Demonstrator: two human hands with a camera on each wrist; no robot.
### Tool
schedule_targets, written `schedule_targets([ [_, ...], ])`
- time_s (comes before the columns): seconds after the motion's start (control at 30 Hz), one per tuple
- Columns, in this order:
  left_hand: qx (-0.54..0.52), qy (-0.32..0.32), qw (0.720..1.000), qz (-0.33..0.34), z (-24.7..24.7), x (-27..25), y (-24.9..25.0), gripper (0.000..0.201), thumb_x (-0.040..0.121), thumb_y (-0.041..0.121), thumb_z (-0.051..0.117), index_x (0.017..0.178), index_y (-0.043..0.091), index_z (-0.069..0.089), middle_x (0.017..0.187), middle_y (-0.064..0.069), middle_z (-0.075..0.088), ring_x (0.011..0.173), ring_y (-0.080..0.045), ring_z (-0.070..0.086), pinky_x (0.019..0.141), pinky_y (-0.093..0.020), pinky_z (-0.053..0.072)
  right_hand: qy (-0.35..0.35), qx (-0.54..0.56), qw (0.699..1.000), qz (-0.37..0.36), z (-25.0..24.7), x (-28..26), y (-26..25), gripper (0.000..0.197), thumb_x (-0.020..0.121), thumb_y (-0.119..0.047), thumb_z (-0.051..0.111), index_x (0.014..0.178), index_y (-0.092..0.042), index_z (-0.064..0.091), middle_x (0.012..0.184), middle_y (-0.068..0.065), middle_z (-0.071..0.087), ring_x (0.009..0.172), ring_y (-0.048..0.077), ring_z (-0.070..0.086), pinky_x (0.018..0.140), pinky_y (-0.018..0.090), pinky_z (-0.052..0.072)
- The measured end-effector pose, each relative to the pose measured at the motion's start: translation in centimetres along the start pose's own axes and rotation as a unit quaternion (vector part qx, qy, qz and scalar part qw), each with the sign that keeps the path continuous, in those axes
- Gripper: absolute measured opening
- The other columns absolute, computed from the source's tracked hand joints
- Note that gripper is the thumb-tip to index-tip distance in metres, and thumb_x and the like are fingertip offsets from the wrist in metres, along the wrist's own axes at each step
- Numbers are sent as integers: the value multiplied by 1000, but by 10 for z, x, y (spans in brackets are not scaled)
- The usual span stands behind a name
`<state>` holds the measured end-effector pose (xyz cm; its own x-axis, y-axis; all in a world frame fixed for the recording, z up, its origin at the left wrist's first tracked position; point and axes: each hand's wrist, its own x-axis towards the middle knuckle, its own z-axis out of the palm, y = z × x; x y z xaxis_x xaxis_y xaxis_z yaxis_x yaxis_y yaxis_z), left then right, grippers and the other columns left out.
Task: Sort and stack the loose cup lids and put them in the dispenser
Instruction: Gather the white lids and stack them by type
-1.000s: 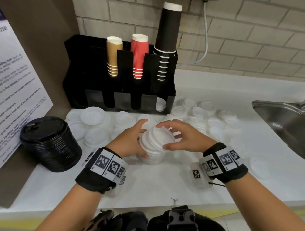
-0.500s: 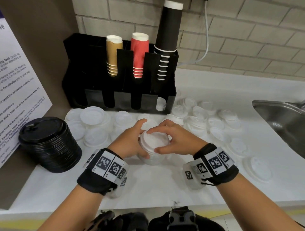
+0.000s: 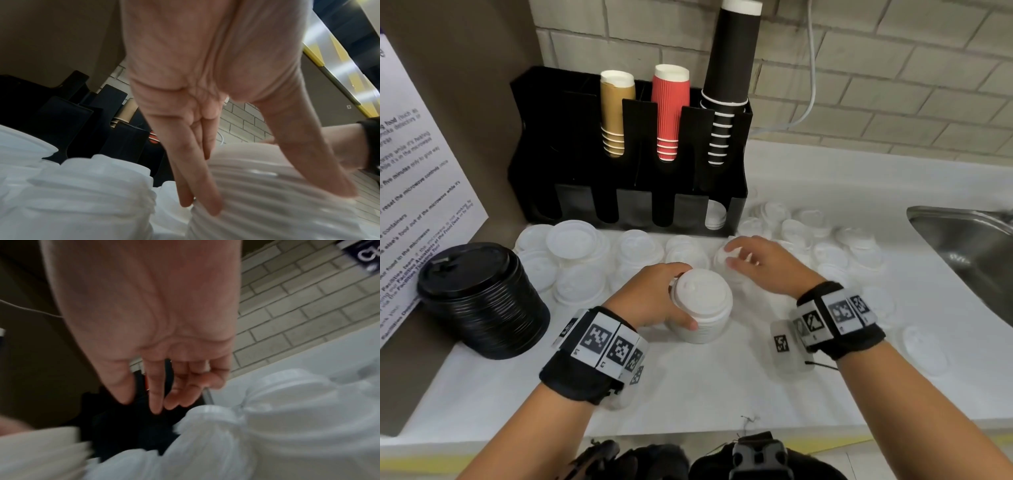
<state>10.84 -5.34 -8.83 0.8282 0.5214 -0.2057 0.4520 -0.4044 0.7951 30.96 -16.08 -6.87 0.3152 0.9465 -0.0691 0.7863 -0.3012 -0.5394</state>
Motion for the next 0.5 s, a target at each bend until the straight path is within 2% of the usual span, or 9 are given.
schedule_targets([
  [0.1, 2, -2, 1000, -3, 0, 0, 0, 73, 56, 17, 93, 119, 32, 59, 111, 20, 61, 108, -10, 57, 96, -31, 48, -71, -117, 986, 96, -9, 19, 17, 40, 98, -29, 47, 138, -26, 48, 133, 7, 55, 121, 23, 52, 98, 26, 36],
  [0.13, 2, -3, 1000, -4, 0, 0, 0, 74, 56, 17, 93, 119, 32, 59, 111, 20, 61, 108, -10, 57, 96, -31, 48, -87, -121, 982, 112, -10, 23, 20, 45, 98, -29, 46, 143, -24, 42, 138, 8, 52, 125, 23, 49, 99, 27, 35],
  [0.2, 0, -3, 1000, -5, 0, 0, 1, 74, 55, 17, 93, 120, 30, 59, 113, 18, 61, 108, -11, 57, 96, -31, 48, -76, -111, 983, 129, -14, 30, 21, 56, 96, -30, 49, 147, -17, 33, 138, 11, 51, 126, 25, 49, 98, 28, 37],
  [0.27, -3, -4, 1000, -2, -1, 0, 0, 74, 56, 16, 92, 121, 29, 60, 114, 16, 62, 109, -11, 57, 96, -31, 47, -49, -115, 985, 120, -14, 35, 21, 64, 91, -32, 57, 147, -12, 31, 134, 13, 53, 123, 27, 50, 97, 31, 39],
  [0.37, -3, -5, 1000, 1, -1, 0, 0, 73, 56, 15, 92, 120, 29, 61, 115, 15, 63, 110, -11, 57, 97, -31, 47, -53, -169, 981, 73, -7, 37, 18, 82, 77, -38, 74, 146, -20, 33, 134, 11, 44, 124, 28, 42, 99, 36, 38],
  [0.43, -1, -5, 1000, 0, -1, 0, 0, 74, 56, 15, 92, 121, 28, 60, 116, 14, 62, 110, -12, 57, 98, -32, 47, -77, -241, 966, 46, 2, 37, 16, 93, 69, -43, 79, 147, -27, 30, 142, 6, 37, 128, 27, 33, 103, 41, 35],
  [0.5, 2, -5, 1000, -1, -1, 0, 1, 74, 56, 16, 92, 121, 28, 60, 114, 15, 62, 110, -11, 57, 97, -31, 47, -88, -311, 946, 30, 9, 39, 13, 95, 69, -46, 78, 148, -31, 27, 147, 1, 35, 129, 26, 30, 104, 43, 31],
])
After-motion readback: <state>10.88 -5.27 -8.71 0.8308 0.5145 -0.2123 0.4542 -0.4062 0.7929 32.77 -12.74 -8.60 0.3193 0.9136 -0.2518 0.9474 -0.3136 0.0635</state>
